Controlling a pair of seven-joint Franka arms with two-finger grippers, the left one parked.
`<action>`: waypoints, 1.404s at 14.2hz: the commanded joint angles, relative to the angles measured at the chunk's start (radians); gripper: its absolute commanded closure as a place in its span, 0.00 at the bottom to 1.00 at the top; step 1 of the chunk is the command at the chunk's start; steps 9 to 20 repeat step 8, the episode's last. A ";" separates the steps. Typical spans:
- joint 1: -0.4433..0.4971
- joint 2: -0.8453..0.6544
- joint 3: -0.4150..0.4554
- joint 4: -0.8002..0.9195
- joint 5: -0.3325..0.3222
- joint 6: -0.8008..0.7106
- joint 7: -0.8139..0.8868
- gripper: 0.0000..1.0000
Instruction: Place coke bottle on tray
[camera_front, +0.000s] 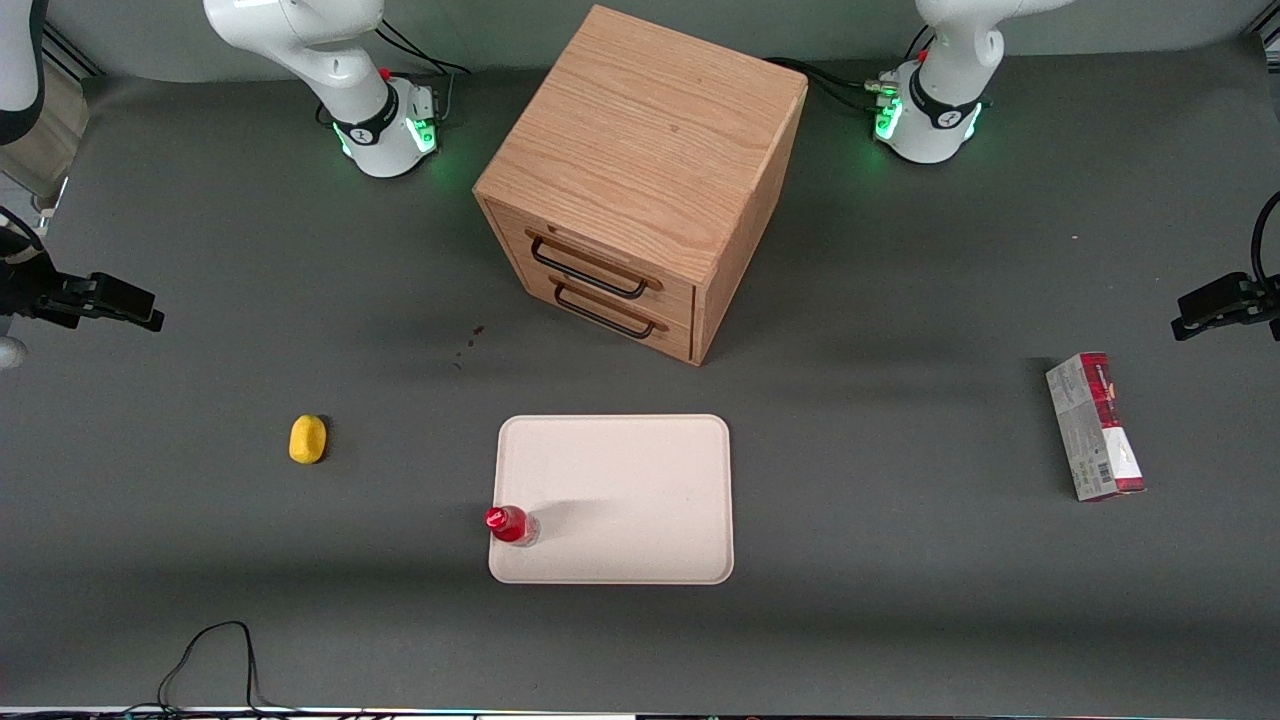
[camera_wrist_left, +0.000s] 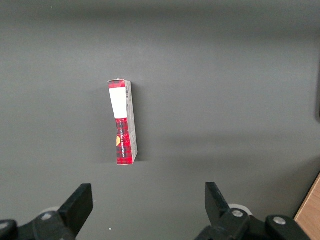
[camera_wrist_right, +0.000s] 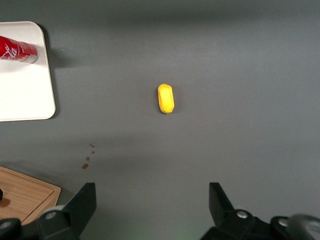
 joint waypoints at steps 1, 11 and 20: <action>0.000 -0.019 -0.001 -0.007 -0.018 -0.013 -0.019 0.00; -0.014 -0.018 0.009 -0.007 -0.017 -0.021 -0.022 0.00; -0.014 -0.018 0.009 -0.007 -0.017 -0.021 -0.022 0.00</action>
